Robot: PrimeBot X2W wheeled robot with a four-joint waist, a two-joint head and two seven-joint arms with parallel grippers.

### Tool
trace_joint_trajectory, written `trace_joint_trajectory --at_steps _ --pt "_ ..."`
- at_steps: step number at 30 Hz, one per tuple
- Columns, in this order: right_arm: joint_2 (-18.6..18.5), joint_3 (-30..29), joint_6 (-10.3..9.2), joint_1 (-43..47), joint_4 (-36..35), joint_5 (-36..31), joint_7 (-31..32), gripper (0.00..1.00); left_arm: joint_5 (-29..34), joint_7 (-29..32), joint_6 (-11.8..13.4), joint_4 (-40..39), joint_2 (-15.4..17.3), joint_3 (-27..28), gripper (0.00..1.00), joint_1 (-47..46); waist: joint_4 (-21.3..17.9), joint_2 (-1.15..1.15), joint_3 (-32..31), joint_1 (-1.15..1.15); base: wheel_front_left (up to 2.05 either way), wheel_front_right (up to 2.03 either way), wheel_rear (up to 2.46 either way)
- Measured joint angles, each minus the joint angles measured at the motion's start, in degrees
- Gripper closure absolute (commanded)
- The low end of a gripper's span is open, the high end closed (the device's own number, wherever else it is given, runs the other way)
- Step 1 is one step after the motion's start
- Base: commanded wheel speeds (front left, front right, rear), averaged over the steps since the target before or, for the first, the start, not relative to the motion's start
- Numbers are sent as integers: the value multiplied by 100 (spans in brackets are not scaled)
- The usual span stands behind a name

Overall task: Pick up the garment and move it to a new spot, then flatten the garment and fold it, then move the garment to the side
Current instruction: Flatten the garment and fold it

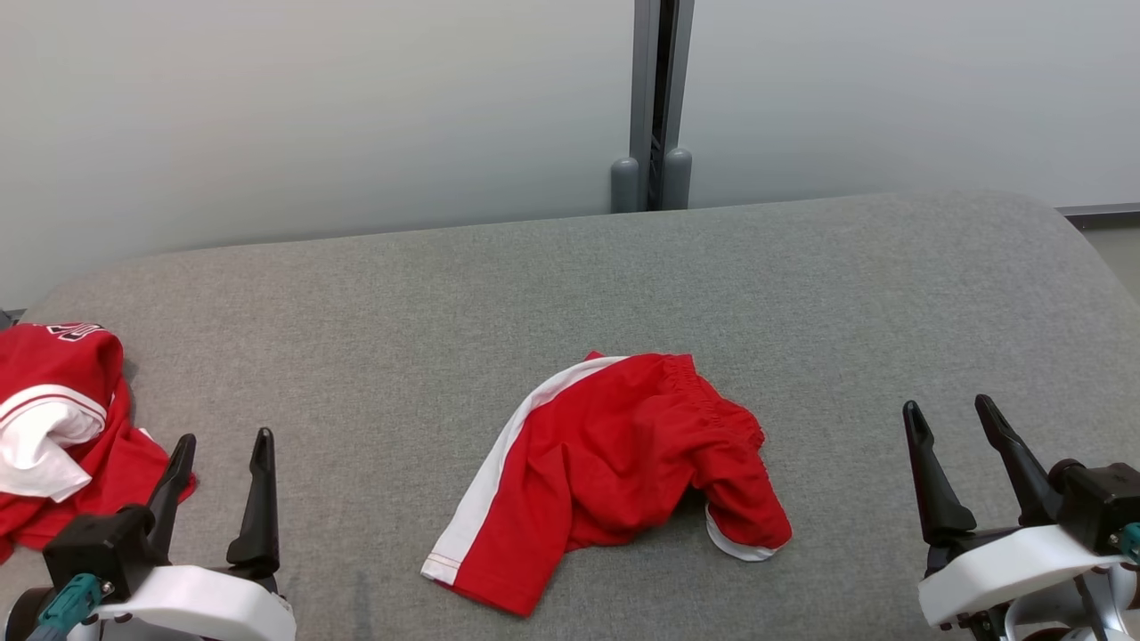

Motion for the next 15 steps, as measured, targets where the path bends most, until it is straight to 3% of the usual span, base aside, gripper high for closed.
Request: trace_joint_trajectory --at_steps 15 --pt "-21 -130 0 -152 21 -38 11 0 -66 -125 -32 182 21 -69 0 -209 196 0 124 0 0 0 0"
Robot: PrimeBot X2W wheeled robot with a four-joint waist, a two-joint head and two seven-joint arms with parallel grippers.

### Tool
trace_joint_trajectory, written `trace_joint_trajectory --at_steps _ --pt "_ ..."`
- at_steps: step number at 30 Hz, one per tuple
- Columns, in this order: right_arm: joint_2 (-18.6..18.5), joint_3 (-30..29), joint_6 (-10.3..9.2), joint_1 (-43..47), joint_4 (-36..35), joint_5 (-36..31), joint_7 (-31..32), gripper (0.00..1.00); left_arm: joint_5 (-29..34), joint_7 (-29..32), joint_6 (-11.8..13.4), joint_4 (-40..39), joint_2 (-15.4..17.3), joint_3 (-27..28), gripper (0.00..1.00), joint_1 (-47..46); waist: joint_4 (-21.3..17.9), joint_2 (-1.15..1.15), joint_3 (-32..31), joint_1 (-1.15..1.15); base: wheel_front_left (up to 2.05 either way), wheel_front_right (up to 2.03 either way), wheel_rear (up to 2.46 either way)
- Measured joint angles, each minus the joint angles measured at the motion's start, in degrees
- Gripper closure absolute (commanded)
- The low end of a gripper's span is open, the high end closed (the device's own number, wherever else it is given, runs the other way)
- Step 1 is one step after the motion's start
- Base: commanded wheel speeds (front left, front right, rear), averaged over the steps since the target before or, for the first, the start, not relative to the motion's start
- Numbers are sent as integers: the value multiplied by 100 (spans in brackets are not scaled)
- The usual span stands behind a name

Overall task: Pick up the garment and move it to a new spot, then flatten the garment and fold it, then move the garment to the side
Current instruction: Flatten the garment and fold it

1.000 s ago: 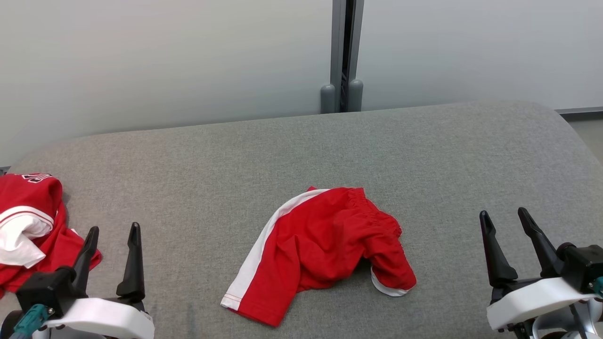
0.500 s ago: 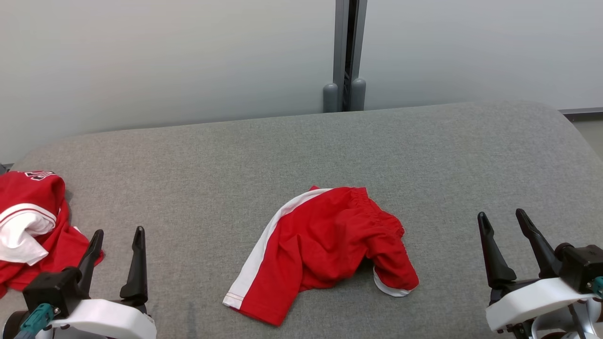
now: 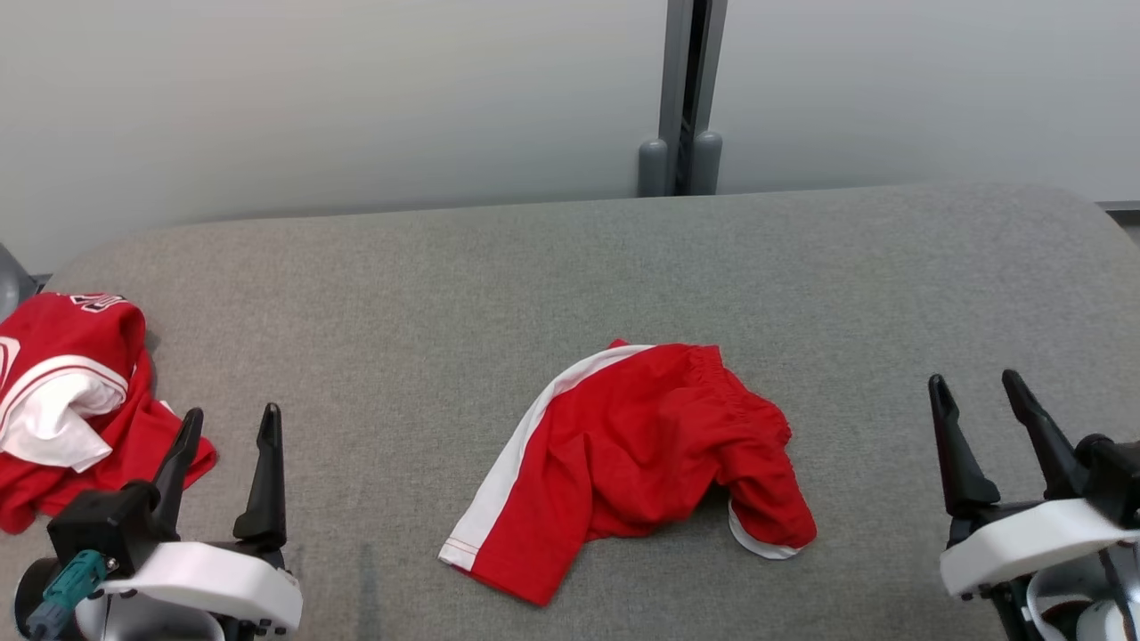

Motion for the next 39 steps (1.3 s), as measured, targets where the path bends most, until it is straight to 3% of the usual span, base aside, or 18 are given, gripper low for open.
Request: trace_joint_trajectory --at_steps 6,15,21,25,26,27,28,29,30,39 --pt "-539 108 0 -641 538 324 287 0 -21 -130 -113 110 -45 -124 0 -405 225 0 363 0 0 0 0" --pt "-1395 1348 0 -1973 1605 1415 1080 0 -22 -459 -324 558 -170 -322 0 -970 714 0 1081 0 0 0 0" --pt "-1657 2276 0 -2598 2013 1983 1552 0 -26 -656 -435 853 -242 -423 0 -1273 1000 0 1442 0 0 0 0" --pt "-1753 2553 0 -2816 2303 2270 1879 0 -31 -740 -485 1024 -277 -475 0 -1414 1116 0 1595 0 0 0 0" --pt "-1763 2605 0 -2871 2339 2312 1880 25 -32 -764 -491 1066 -288 -490 0 -1449 1137 0 1620 0 0 0 0" --pt "-1774 2648 0 -2937 2354 2361 1876 25 -33 -779 -492 1102 -298 -502 0 -1477 1155 0 1639 0 0 0 0" --pt "-1791 2706 0 -3003 2350 2432 1850 58 -40 -794 -512 1135 -307 -515 0 -1501 1169 0 1654 0 0 0 0" --pt "-1805 2748 0 -3068 2334 2475 1767 75 -40 -814 -516 1169 -310 -520 0 -1524 1178 0 1668 0 0 0 0" --pt "-1825 2783 0 -3132 2328 2515 1717 100 -40 -835 -522 1204 -315 -524 0 -1550 1186 0 1678 0 0 0 0" --pt "-2186 3169 0 -4003 2065 2614 1243 100 -116 -981 -542 1389 -355 -527 0 -1680 1088 0 1670 0 0 0 0"
